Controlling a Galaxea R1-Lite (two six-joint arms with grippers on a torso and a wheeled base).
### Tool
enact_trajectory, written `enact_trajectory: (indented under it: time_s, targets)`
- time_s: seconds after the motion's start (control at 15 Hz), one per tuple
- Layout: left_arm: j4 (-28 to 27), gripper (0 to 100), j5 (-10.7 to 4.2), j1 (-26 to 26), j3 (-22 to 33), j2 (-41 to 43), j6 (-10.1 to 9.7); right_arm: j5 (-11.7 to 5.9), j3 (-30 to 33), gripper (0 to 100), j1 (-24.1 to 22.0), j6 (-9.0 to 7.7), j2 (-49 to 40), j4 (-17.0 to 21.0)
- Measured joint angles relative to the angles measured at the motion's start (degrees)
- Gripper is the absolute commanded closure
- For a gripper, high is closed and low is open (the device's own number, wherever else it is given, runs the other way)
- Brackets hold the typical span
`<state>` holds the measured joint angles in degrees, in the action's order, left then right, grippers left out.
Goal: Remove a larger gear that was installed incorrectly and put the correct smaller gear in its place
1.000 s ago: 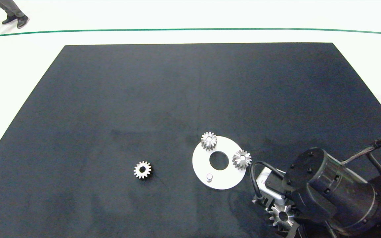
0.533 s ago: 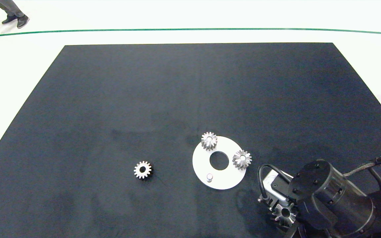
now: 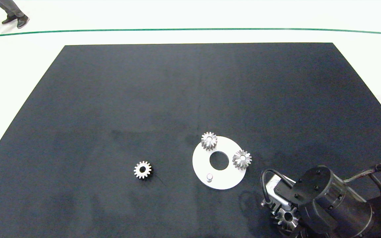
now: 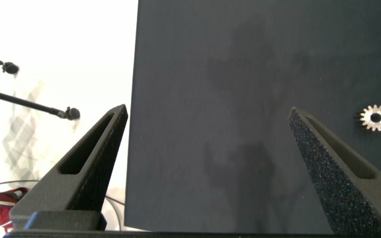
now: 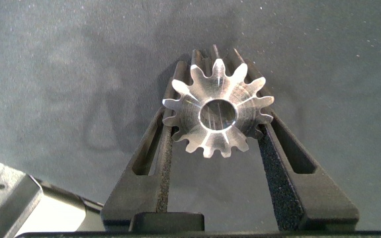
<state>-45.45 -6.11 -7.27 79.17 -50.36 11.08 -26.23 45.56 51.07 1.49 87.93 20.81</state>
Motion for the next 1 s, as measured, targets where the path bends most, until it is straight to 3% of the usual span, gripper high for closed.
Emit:
enact_trajectory:
  time_s: [0.2, 0.27, 0.6, 0.8, 1.0]
  targets:
    - [0.0, 0, 0.0, -0.01, -0.01, 0.01, 0.02, -0.13, -1.32, 100, -0.4, 0.0, -0.11, -1.71]
    - [0.0, 0, 0.0, -0.01, -0.01, 0.04, 0.02, -0.09, -1.62, 0, -0.41, 0.13, -0.33, -1.68]
    - [0.0, 0, 0.0, 0.1, -0.11, 0.01, 0.02, -0.02, -1.87, 0, -0.4, 0.51, -2.16, -1.82]
    - [-0.02, 0, 0.0, 0.1, -0.39, 0.01, 0.32, 0.09, -2.86, 0, -0.18, 1.76, -3.34, -1.83]
    - [0.0, 0, 0.0, 0.1, -0.63, -0.02, 0.79, -0.39, -3.66, 0, -0.07, 1.57, -5.41, -3.47]
